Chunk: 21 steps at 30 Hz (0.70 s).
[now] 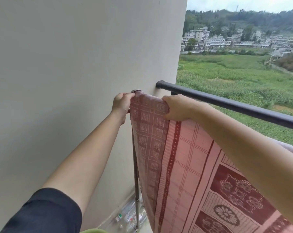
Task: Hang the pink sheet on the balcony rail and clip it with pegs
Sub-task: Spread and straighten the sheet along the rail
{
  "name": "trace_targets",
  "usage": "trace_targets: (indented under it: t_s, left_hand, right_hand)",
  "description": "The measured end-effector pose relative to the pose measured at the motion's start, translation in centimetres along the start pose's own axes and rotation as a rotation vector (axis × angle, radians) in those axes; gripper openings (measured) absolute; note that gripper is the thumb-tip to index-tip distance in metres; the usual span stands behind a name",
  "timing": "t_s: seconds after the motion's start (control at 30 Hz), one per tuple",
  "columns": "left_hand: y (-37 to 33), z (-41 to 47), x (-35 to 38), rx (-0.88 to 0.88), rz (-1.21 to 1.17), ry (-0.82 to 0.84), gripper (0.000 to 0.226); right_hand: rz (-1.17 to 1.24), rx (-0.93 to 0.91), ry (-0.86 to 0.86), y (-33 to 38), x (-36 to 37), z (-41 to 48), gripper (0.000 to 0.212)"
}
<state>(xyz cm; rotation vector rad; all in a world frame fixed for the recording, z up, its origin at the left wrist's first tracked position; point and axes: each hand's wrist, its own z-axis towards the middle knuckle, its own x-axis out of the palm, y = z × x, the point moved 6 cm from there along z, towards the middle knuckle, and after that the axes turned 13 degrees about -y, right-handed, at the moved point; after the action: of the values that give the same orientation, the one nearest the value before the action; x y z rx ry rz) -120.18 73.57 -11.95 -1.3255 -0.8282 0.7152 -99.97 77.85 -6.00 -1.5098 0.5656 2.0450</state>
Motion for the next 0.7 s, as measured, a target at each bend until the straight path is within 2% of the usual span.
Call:
trace_targets:
  t_s: [0.07,0.13,0.27,0.4,0.6,0.7]
  left_hand:
    - [-1.3,0.2,0.9,0.17,0.13,-0.028,0.028]
    - [-2.4,0.8,1.3,0.291,0.214,-0.086,0.03]
    - [-3.2,2.2,1.6,0.321,0.341,-0.178,0.034]
    - [-3.8,2.8,1.4,0.416,0.484,-0.243,0.034]
    - [-4.0,3.3,-0.4,0.592,0.616,-0.391,0.026]
    - [-3.1,2.9,0.1,0.603,0.774,-0.377,0.029]
  right_hand:
    - [-0.027,-0.006,-0.025,-0.1,0.0,-0.2,0.02]
    - [-0.053,-0.016,-0.053,-0.1,-0.1,-0.4,0.019]
    - [-0.083,-0.03,-0.103,-0.2,-0.4,-1.0,0.02]
    - [-0.14,-0.011,-0.103,-0.5,-0.5,-1.8,0.041]
    - [-0.215,0.061,-0.118,-2.2,-1.3,-4.6,0.056]
    - [-0.278,0.082,-0.178,-2.6,-1.9,-6.0,0.057]
